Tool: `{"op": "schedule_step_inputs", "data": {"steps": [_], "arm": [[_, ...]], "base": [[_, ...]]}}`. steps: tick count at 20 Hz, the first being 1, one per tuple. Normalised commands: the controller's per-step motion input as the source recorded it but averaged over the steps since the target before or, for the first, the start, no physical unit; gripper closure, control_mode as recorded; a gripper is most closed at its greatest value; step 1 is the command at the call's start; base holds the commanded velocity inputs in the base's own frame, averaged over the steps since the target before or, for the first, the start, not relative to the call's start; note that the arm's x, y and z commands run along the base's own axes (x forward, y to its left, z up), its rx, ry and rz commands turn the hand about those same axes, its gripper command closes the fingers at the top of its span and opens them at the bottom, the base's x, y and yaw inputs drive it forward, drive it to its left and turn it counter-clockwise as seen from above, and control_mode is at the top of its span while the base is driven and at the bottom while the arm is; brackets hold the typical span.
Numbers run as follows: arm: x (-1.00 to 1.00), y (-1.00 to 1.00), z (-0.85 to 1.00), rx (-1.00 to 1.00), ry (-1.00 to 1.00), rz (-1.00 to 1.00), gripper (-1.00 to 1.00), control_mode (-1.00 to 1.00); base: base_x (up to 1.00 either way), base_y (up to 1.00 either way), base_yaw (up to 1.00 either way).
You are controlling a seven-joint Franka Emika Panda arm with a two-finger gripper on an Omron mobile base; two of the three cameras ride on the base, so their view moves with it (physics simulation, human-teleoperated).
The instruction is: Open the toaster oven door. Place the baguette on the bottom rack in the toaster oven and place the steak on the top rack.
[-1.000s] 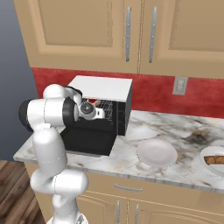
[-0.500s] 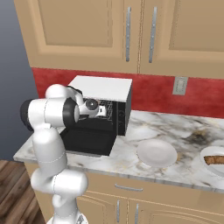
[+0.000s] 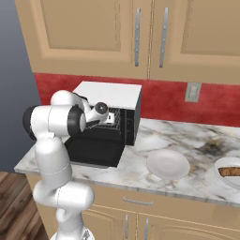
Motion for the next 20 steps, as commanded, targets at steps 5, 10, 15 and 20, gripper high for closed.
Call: {"op": "schedule_step_inputs", "data": {"steps": [5,10,15,20], "arm": [[-0.46,-0.09,-1.0,-0.18,0.29,0.01,-1.0,-1.0],[-1.0,-0.19,-1.0,-0.16,0.22,0.02,-1.0,-1.0],[-1.0,-0.27,-0.89,-0.13,0.21,0.01,-1.0,-1.0],[-1.0,-0.36,-0.69,-0.11,0.23,0.0,-1.0,-1.0]], "base": [[0.0,0.0,0.0],[0.0,0.0,0.0],[0.0,0.0,0.0],[0.0,0.0,0.0]]}}
